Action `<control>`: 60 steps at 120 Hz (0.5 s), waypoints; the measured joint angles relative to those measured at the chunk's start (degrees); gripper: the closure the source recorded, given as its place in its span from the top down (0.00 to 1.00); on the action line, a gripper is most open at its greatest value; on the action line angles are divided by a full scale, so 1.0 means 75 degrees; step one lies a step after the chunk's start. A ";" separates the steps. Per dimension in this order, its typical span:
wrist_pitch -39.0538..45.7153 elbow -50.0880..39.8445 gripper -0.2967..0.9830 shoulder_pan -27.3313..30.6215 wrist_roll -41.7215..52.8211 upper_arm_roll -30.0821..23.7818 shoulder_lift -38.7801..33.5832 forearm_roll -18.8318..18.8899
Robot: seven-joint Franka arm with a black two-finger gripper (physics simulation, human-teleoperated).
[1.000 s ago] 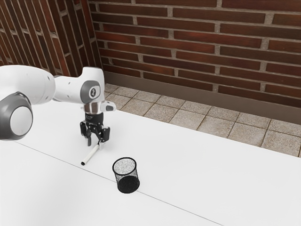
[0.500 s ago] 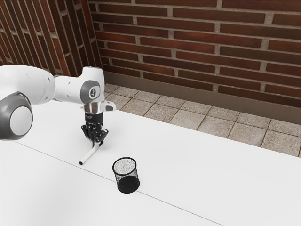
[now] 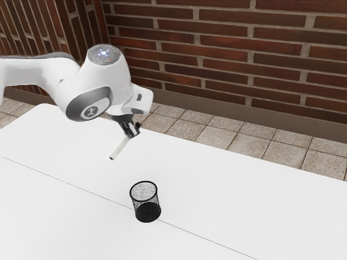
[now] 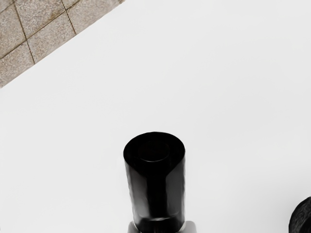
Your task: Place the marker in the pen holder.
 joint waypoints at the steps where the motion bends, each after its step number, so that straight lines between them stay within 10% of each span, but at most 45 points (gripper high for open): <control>1: 0.0068 -0.0049 0.15 0.0005 -0.0047 -0.0063 -0.0061 0.0026; 60: 0.2770 -0.2297 0.15 0.0122 -0.3245 -0.1455 -0.1532 0.0307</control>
